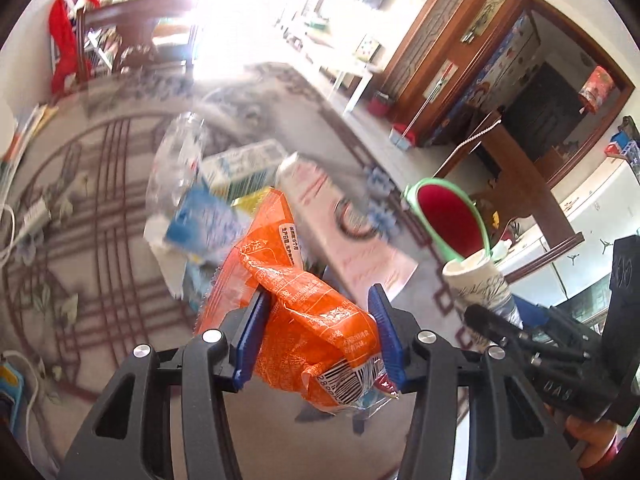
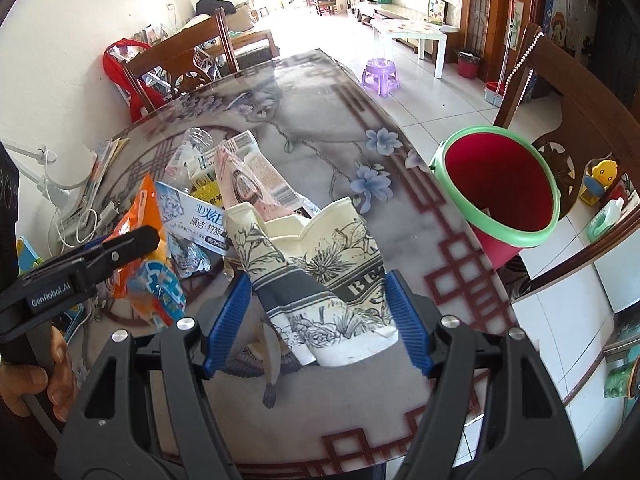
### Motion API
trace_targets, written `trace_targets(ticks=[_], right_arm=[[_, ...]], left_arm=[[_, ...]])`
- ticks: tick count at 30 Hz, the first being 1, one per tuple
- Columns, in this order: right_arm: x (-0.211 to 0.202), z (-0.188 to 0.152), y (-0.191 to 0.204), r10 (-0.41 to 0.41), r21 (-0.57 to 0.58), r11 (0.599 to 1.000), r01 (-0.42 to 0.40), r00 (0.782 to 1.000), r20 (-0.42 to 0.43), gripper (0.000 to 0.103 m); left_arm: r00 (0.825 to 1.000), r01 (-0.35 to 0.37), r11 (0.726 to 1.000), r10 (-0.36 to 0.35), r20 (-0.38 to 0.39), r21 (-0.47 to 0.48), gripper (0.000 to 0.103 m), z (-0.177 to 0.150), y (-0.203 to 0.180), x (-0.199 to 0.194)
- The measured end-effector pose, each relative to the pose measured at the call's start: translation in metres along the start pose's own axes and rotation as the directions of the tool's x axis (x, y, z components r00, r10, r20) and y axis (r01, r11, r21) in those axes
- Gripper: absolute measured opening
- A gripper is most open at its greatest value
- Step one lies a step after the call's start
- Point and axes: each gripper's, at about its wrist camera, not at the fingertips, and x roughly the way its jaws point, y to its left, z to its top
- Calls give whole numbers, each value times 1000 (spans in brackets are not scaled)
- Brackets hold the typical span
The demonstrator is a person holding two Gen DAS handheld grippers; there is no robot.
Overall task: Collect trash
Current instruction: 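Grasp the paper cup with the right tool while the left tool grasps the orange snack bag, then carry the cup and orange bag to the red bin and open both tools inside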
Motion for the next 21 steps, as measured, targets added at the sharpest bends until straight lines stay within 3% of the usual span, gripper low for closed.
trace_targets(ticks=[21], right_arm=[[2,10,-20,-22,31,999,23,1000,-15,67]], left_arm=[[997,13,998,-17,76,54,47,38,-23,1]])
